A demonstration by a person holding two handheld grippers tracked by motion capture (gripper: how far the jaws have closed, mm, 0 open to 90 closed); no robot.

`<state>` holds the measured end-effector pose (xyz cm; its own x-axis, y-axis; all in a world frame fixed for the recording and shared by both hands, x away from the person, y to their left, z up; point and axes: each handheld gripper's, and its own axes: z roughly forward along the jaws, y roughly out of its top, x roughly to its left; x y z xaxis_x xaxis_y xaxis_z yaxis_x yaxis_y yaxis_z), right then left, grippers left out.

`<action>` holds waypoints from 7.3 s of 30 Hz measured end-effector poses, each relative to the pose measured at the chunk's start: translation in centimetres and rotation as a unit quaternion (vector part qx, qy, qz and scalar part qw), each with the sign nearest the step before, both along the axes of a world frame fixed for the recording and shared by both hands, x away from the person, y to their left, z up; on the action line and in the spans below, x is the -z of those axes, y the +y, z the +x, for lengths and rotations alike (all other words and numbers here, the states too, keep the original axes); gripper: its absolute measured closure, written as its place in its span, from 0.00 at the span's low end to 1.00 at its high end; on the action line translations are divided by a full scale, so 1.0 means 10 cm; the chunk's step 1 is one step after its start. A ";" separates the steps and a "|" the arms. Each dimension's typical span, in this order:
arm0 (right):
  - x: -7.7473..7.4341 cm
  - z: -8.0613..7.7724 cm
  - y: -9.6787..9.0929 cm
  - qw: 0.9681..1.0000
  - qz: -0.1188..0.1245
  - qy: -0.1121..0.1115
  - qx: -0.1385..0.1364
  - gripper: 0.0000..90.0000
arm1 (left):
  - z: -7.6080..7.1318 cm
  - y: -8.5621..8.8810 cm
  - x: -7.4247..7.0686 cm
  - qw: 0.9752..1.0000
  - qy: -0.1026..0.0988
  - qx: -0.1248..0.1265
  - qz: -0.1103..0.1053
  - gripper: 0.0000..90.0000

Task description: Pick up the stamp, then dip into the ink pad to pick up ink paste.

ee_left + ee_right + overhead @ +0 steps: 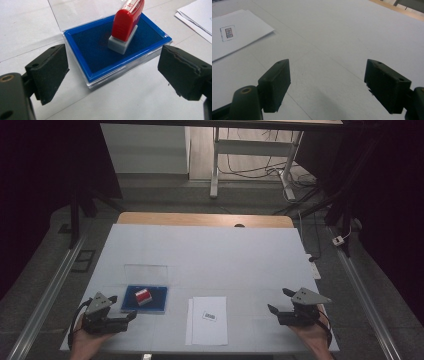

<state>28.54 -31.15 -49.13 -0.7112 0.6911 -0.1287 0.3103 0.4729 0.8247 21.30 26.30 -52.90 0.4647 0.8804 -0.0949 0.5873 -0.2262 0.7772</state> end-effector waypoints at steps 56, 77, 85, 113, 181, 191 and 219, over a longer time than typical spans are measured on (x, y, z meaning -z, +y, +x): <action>0.08 0.01 0.02 1.000 -0.002 0.018 0.000 0.27 | 0.12 -0.06 -0.44 0.996 -0.013 0.069 0.047 0.18; 0.11 0.03 0.04 1.000 -0.003 0.026 -0.005 0.27 | 0.43 -0.10 -0.61 0.989 0.003 0.119 0.083 0.27; 0.12 0.03 0.04 1.000 -0.005 0.028 -0.006 0.28 | 0.58 -0.18 -0.61 0.984 0.026 0.145 0.099 0.32; 0.16 0.04 0.05 0.999 -0.010 0.035 -0.007 0.28 | 0.72 -0.35 -0.43 0.971 0.080 0.182 0.132 0.55; 0.16 0.04 0.07 0.999 -0.014 0.033 -0.006 0.29 | 0.62 -0.22 -0.72 0.983 0.044 0.157 0.090 0.78; 0.17 0.04 0.06 0.999 -0.016 0.037 -0.004 0.29 | 0.68 -0.23 -0.64 0.981 0.055 0.153 0.102 0.78; 0.19 0.04 0.08 0.999 -0.017 0.039 -0.006 0.29 | 0.76 -0.30 -0.52 0.978 0.073 0.150 0.126 0.78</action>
